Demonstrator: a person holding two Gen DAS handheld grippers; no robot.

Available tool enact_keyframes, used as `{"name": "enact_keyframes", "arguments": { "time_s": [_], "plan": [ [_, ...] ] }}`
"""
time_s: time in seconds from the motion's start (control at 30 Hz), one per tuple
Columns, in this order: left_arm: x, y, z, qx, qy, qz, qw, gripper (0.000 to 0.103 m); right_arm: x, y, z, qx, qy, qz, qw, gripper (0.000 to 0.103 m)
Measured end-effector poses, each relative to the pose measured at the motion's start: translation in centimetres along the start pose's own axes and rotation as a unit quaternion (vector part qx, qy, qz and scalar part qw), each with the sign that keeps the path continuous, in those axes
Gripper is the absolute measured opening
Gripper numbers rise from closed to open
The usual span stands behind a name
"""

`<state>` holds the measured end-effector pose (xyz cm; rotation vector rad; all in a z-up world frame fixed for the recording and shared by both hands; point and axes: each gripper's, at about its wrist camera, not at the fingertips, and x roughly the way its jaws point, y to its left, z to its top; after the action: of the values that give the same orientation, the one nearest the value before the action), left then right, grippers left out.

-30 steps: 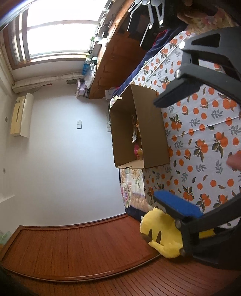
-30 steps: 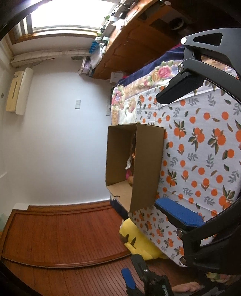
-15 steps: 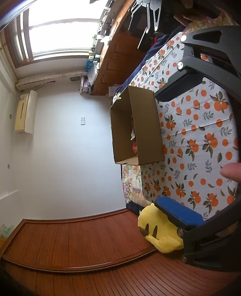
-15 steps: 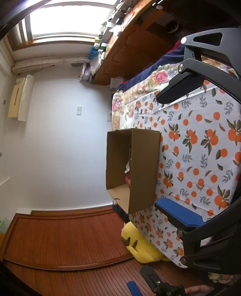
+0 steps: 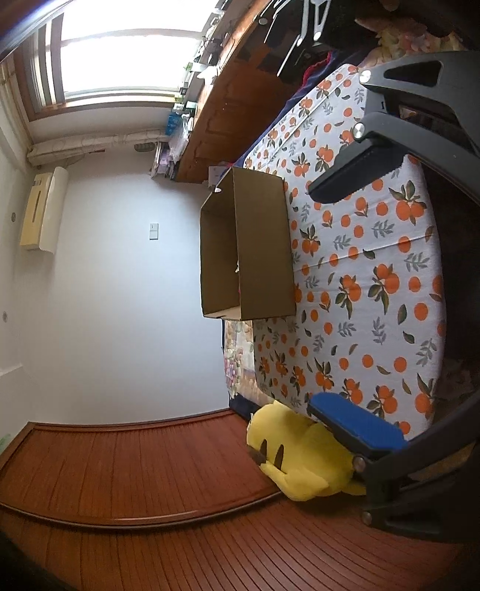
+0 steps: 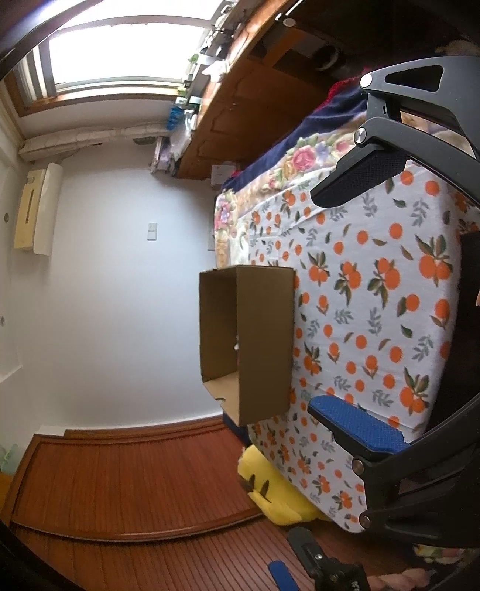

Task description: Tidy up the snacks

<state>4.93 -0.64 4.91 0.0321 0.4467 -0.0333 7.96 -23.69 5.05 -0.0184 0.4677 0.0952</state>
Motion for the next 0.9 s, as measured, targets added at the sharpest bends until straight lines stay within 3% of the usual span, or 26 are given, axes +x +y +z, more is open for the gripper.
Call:
{"name": "enact_keyframes", "arguments": {
  "time_s": [0.9],
  "plan": [
    [0.4, 0.9, -2.2, -0.002, 0.004, 0.017, 0.9998, 0.103, 0.0, 0.8, -2.1, -0.005, -0.004, -0.006, 1.000, 0.103]
  ]
}}
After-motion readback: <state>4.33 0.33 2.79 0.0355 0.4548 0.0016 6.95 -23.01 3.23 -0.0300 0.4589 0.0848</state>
